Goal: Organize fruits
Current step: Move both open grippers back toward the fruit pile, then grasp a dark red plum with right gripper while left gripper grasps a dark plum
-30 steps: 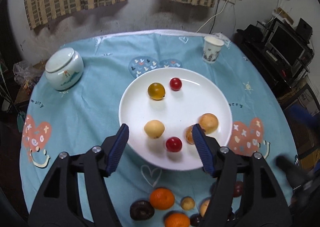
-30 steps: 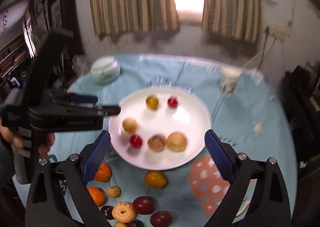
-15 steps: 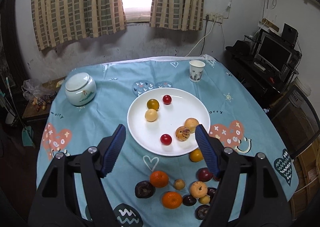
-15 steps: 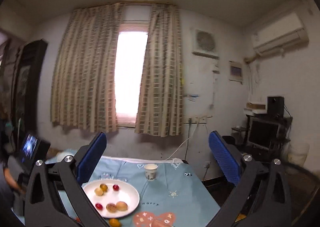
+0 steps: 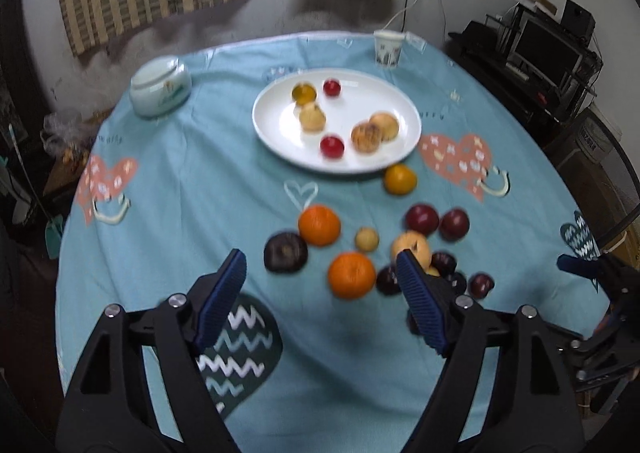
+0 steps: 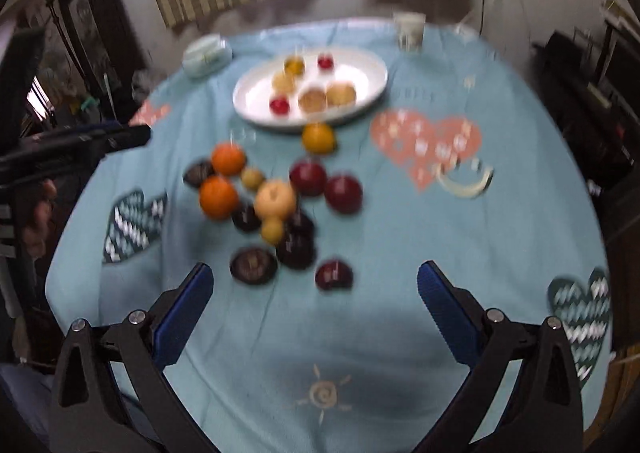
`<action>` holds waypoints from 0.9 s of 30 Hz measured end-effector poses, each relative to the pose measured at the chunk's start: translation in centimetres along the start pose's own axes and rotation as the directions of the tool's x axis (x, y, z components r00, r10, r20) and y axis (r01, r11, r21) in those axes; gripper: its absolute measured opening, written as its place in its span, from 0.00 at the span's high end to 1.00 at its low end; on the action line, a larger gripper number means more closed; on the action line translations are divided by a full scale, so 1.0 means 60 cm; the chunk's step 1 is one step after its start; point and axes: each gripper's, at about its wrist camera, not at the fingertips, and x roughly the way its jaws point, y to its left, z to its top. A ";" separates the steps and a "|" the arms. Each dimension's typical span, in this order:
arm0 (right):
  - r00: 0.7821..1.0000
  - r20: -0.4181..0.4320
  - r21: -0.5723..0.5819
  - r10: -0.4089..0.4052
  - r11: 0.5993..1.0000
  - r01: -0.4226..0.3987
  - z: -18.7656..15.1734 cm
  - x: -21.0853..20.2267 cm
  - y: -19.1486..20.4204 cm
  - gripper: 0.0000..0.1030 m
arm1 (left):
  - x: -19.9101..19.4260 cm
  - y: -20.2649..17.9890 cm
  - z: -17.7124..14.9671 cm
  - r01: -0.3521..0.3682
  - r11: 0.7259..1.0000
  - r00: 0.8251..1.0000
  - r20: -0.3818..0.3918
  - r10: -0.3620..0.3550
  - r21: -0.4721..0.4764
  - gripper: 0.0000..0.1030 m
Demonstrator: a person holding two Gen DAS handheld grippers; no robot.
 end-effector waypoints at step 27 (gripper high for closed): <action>0.972 -0.228 -0.145 -0.060 0.989 0.027 -0.009 0.141 -0.017 0.54 | 0.068 -0.070 -0.079 0.037 0.999 0.984 -0.178 -0.030 0.038 0.24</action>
